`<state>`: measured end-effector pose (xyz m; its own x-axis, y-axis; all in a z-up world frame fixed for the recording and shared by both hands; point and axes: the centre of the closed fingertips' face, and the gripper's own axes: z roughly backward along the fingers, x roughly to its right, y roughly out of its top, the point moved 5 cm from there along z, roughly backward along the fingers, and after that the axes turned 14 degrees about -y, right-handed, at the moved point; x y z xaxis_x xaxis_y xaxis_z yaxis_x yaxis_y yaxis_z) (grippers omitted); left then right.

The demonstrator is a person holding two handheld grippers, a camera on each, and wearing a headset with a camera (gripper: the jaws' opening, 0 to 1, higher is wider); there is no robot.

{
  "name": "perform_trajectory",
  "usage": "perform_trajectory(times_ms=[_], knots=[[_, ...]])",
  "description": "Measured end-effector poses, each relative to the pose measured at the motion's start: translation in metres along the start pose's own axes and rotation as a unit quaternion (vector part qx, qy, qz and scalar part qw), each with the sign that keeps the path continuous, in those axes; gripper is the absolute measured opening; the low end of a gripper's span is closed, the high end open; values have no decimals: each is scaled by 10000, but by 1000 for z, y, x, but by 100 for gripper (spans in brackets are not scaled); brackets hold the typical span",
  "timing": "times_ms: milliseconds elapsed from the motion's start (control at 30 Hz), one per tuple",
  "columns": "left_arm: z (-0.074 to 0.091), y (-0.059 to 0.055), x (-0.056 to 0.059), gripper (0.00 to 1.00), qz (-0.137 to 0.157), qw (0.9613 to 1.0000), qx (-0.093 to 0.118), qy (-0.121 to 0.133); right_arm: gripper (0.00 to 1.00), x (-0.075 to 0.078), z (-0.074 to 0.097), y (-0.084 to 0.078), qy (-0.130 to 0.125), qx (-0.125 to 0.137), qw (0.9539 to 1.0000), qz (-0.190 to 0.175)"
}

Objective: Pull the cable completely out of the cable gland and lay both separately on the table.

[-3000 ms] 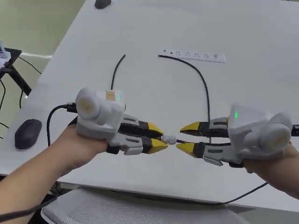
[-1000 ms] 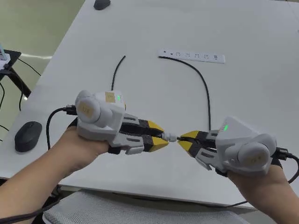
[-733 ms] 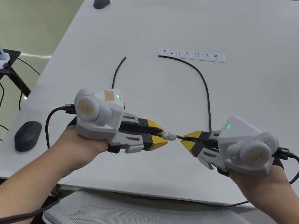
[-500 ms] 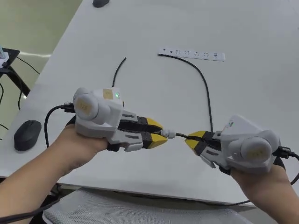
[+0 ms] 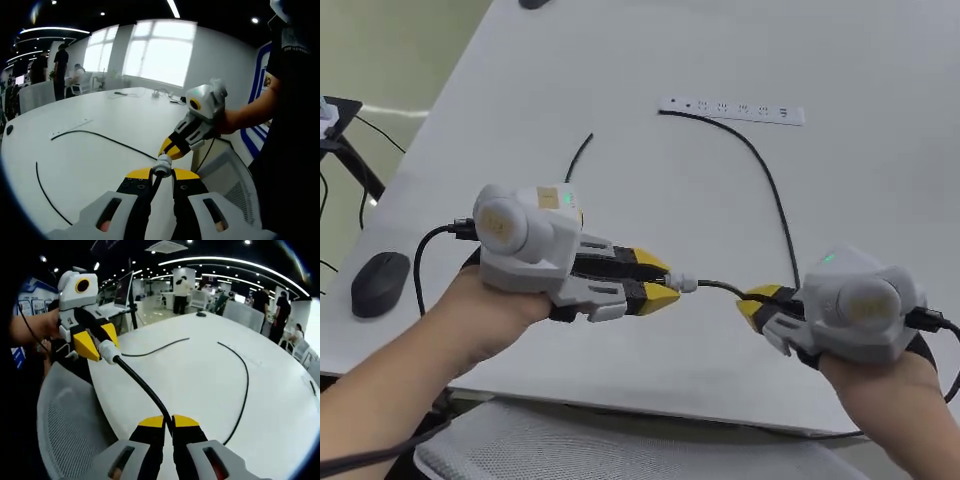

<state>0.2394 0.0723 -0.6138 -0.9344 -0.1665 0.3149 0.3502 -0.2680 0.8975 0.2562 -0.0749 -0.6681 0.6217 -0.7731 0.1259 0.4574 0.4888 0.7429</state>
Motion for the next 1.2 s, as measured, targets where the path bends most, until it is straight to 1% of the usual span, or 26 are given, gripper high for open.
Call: perform_trajectory(times_ms=[67, 200, 267, 367, 500, 900, 1200], knots=[[0, 0, 0, 15, 4, 10000, 7, 16, 0, 0, -1, -3, -27, -68, 10000, -45], [-1, -2, -1, 15, -1, 10000, -31, 28, 0, 0, -2, -4, -71, -107, 9999, -68], [0, -1, -2, 15, -24, 10000, -42, 63, 0, -2, -2, -3, -92, -66, 9999, -7], [2, -1, -4, 15, -36, 9999, -55, 100, 0, -2, -2, -3, -66, -52, 10000, -9], [3, -1, -4, 15, -51, 9999, -68, 120, 1, -1, 1, -3, -56, 32, 10000, 25], [4, -1, -6, 15, 5, 9999, -81, 151, 2, -1, 4, -3, -73, 84, 9999, 113], [5, 0, -7, 15, 17, 9998, -68, 197, 2, -3, 10, 2, -161, 111, 9987, 475]])
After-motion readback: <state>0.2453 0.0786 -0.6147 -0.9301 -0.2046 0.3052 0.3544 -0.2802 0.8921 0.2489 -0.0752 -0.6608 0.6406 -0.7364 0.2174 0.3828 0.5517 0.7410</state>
